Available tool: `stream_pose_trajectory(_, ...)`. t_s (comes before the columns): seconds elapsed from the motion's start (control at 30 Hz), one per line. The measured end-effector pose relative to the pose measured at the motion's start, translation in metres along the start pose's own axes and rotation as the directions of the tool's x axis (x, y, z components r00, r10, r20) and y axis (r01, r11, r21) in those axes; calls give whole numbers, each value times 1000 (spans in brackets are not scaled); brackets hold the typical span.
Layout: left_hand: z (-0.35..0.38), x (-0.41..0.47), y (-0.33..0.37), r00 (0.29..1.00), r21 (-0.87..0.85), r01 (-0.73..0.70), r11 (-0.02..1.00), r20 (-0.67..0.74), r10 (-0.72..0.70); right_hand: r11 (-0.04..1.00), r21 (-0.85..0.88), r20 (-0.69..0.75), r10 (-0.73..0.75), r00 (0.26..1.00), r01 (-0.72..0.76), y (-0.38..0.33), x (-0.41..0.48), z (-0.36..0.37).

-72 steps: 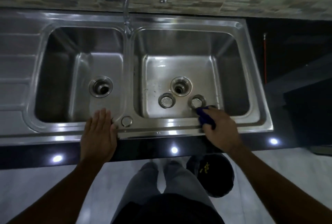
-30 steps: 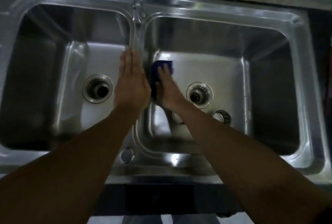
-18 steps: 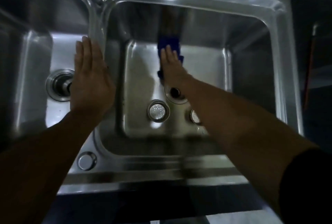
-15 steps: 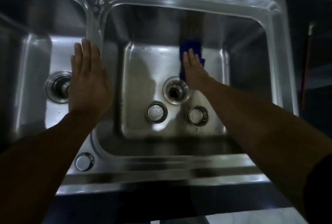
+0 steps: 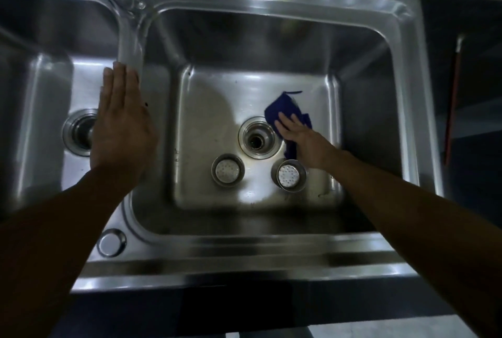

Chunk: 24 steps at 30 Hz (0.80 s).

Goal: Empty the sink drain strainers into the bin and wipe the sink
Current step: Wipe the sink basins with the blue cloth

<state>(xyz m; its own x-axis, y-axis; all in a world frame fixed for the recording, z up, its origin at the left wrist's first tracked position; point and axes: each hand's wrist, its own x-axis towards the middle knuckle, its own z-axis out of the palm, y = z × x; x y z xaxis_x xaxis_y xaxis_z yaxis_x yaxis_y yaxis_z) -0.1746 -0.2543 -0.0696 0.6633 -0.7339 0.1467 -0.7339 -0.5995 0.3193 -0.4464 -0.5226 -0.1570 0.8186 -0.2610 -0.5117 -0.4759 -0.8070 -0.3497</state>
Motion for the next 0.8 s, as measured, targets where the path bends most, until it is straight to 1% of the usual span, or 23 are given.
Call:
stream_pose_trajectory(0.13, 9, 0, -12, 998, 47, -36, 998, -52, 38, 996, -47, 15, -70, 997, 70, -9, 31, -17)
stream_pose_trajectory(0.2, 12, 0, -17, 994, 64, -71, 995, -80, 76, 993, -97, -14, -62, 998, 61, -4, 34, -23)
stream_pose_trajectory(0.23, 13, 0, -19, 991, 62, -102, 993, -81, 107, 994, -110, -52, -7, 999, 1, 1, 34, -26)
stream_pose_trajectory(0.27, 14, -1, -20, 986, 64, -149, 987, -69, 153, 990, -100, -95, 86, 992, -96, 6, 33, -31)
stream_pose_trajectory(0.33, 15, -2, -19, 965, 69, -255, 964, -35, 258, 955, -73, -128, 278, 952, -289, 22, 27, -40)
stream_pose_trajectory(0.4, 10, 0, -13, 950, 59, -304, 951, -48, 307, 919, -119, -60, 372, 926, -377, 34, 12, -47)
stream_pose_trajectory(0.47, 3, 1, -5, 941, 66, -332, 941, -48, 335, 895, -190, 15, 413, 911, -403, 31, -9, -43)
stream_pose_trajectory(0.53, 1, -2, 12, 921, 73, -389, 919, 17, 388, 874, -278, 69, 432, 899, -398, 17, -33, -26)
stream_pose_trajectory(0.63, 17, -15, 61, 862, 104, -492, 864, 192, 468, 864, -360, 164, 429, 888, -351, -2, -70, -5)
stream_pose_trajectory(0.67, 25, -21, 81, 843, 58, -504, 862, 252, 476, 868, -372, 203, 422, 884, -329, -6, -81, -2)
stream_pose_trajectory(0.73, 45, -34, 119, 793, -71, -477, 876, 394, 464, 880, -368, 268, 411, 871, -302, -13, -94, 1)
stream_pose_trajectory(0.8, 69, -46, 149, 713, -126, -467, 875, 531, 457, 882, -353, 311, 425, 850, -312, -19, -97, 0)
